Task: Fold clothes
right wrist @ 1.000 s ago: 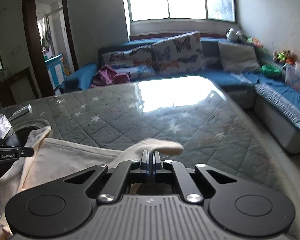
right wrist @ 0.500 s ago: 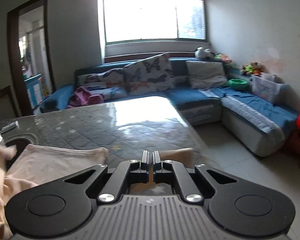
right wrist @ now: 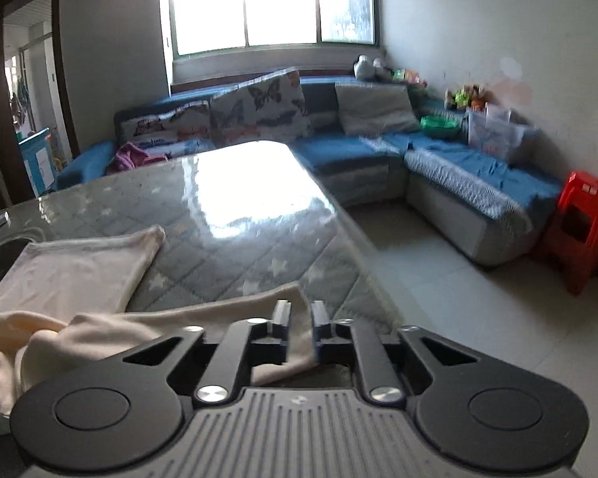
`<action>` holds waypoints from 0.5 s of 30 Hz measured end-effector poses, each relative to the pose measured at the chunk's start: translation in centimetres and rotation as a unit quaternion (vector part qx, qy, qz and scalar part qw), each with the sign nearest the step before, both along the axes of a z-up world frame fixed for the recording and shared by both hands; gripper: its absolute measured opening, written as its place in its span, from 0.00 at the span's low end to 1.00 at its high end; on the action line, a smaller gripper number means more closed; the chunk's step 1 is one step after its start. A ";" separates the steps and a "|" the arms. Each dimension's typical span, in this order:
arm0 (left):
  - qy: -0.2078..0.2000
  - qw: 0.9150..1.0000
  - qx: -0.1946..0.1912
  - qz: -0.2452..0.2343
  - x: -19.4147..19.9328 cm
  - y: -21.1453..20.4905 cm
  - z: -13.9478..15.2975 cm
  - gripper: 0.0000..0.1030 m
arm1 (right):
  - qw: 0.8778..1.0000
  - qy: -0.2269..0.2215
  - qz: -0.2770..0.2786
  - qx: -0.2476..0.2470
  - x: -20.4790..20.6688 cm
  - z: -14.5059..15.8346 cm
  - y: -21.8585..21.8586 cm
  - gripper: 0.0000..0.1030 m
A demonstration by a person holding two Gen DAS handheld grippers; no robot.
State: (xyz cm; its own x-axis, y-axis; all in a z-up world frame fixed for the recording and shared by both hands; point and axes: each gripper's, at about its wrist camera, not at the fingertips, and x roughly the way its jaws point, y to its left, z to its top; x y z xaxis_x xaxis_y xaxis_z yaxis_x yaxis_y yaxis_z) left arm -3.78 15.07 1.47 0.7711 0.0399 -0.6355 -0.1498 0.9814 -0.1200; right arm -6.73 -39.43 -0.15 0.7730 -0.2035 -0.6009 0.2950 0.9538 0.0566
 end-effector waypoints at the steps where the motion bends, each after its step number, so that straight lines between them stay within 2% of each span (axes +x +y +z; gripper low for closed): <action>1: 0.003 1.000 0.001 0.000 -0.2 0.1 -0.2 0.02 | 1.000 0.005 -0.002 0.001 0.2 -0.5 0.1 0.25; 2: 0.007 1.000 0.002 0.001 -0.4 0.1 -0.5 0.02 | 1.000 0.010 -0.003 0.003 0.5 -1.0 0.2 0.31; 4: 0.014 1.000 0.003 0.001 -0.8 0.3 -1.0 0.02 | 1.000 0.019 -0.007 0.005 1.0 -1.9 0.1 0.32; 9: 0.025 1.000 0.007 0.005 -1.2 0.5 -1.6 0.02 | 0.999 0.039 -0.019 0.009 1.8 -3.8 -0.6 0.42; 13: 0.032 0.999 0.010 0.006 -1.4 0.4 -1.8 0.02 | 0.999 0.034 -0.016 0.010 1.8 -4.1 -0.6 0.42; 14: 0.034 0.999 0.011 0.007 -1.4 0.4 -1.9 0.02 | 0.999 0.033 -0.013 0.009 1.8 -4.1 -0.6 0.39; 15: 0.036 0.999 0.012 0.007 -1.4 0.4 -2.0 0.02 | 0.999 0.032 -0.007 0.009 1.9 -4.1 -0.6 0.29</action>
